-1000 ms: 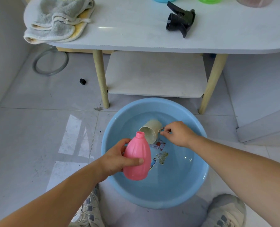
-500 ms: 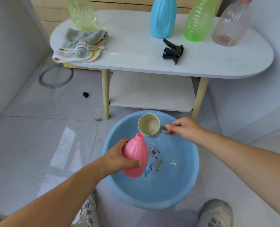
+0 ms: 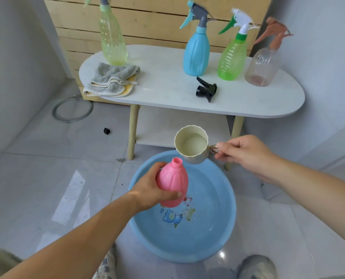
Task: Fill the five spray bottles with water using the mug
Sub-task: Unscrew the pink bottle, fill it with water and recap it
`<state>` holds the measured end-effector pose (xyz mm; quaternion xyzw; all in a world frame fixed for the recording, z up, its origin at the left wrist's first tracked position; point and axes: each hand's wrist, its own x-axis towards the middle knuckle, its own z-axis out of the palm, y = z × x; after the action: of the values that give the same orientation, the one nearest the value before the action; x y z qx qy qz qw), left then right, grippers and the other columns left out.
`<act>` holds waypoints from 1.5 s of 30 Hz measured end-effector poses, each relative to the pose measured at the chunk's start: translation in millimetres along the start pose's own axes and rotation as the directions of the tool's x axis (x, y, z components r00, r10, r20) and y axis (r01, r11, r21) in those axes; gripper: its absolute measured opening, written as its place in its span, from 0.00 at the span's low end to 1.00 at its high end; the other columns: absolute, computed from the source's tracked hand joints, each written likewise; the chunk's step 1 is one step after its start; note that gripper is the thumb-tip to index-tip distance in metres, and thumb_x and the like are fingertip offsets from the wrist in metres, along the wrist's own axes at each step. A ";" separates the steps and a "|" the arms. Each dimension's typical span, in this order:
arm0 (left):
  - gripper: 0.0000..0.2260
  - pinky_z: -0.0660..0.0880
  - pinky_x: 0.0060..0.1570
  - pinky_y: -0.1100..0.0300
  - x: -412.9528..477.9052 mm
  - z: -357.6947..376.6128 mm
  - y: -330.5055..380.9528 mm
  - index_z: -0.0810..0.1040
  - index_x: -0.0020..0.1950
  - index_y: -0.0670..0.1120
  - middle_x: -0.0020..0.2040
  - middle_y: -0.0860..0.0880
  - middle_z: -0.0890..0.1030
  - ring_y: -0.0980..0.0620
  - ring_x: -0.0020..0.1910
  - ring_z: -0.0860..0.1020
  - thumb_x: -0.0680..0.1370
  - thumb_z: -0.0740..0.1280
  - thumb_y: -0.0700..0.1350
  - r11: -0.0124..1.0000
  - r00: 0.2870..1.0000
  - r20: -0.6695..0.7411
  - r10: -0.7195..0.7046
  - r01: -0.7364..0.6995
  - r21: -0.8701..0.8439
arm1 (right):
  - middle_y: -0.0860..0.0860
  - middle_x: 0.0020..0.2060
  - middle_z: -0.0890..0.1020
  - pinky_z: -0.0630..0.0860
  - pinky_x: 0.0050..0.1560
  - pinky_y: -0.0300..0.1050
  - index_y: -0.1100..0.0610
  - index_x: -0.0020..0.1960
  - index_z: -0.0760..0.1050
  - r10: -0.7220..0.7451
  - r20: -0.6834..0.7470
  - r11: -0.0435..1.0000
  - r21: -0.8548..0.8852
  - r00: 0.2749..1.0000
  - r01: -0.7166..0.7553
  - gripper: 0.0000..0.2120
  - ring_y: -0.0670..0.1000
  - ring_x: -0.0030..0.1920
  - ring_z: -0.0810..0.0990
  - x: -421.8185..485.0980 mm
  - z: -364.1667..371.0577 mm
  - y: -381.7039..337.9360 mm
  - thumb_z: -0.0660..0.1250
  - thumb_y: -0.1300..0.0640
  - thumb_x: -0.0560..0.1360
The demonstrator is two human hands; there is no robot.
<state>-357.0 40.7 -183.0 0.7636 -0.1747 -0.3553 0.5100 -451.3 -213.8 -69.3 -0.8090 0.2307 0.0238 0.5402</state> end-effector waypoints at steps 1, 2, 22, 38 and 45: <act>0.42 0.84 0.49 0.56 -0.7 0.0 2.3 0.69 0.71 0.60 0.62 0.53 0.78 0.51 0.59 0.80 0.61 0.84 0.51 1.000 1.000 -0.001 0.010 -0.010 0.000 | 0.47 0.42 0.88 0.74 0.67 0.57 0.59 0.42 0.85 -0.013 -0.005 1.000 0.002 1.000 0.013 0.13 0.47 0.47 0.87 -4.0 -0.7 -3.3 0.68 0.51 0.78; 0.44 0.85 0.49 0.55 -1.6 0.0 5.0 0.69 0.71 0.60 0.62 0.53 0.78 0.51 0.59 0.80 0.59 0.84 0.53 1.000 1.000 -0.003 0.021 -0.021 0.001 | 0.47 0.41 0.88 0.74 0.67 0.58 0.59 0.42 0.85 -0.026 -0.008 1.000 -0.005 1.000 0.026 0.13 0.47 0.47 0.87 -7.1 -1.4 -6.2 0.69 0.51 0.78; 0.46 0.85 0.52 0.52 0.8 3.2 12.6 0.69 0.71 0.60 0.62 0.54 0.77 0.51 0.59 0.80 0.54 0.81 0.59 0.998 0.998 0.001 0.065 -0.065 0.021 | 0.59 0.27 0.77 0.64 0.36 0.43 0.50 0.37 0.85 -0.219 -0.133 0.947 -0.266 0.967 0.178 0.14 0.51 0.30 0.68 -12.7 -5.0 -8.0 0.68 0.45 0.77; 0.47 0.85 0.54 0.47 5.2 3.2 9.2 0.69 0.71 0.60 0.63 0.54 0.78 0.49 0.60 0.80 0.55 0.82 0.59 0.999 0.999 -0.016 0.038 -0.038 0.018 | 0.42 0.17 0.68 0.60 0.26 0.34 0.55 0.39 0.85 -0.264 -0.168 0.918 -0.345 0.950 0.194 0.13 0.44 0.22 0.64 -10.7 -0.9 -15.5 0.69 0.49 0.77; 0.46 0.85 0.54 0.46 5.5 2.8 7.1 0.69 0.70 0.61 0.63 0.53 0.78 0.49 0.60 0.80 0.54 0.82 0.60 0.999 0.999 -0.025 0.031 -0.030 0.023 | 0.40 0.17 0.69 0.62 0.26 0.33 0.55 0.39 0.84 -0.257 -0.172 0.925 -0.328 0.951 0.191 0.13 0.44 0.22 0.66 -11.8 -0.3 -14.0 0.69 0.50 0.77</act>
<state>-354.6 32.4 -179.2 0.7709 -0.1838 -0.3357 0.5091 -456.3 -205.6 -53.7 -0.9021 0.1859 -0.0893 0.3791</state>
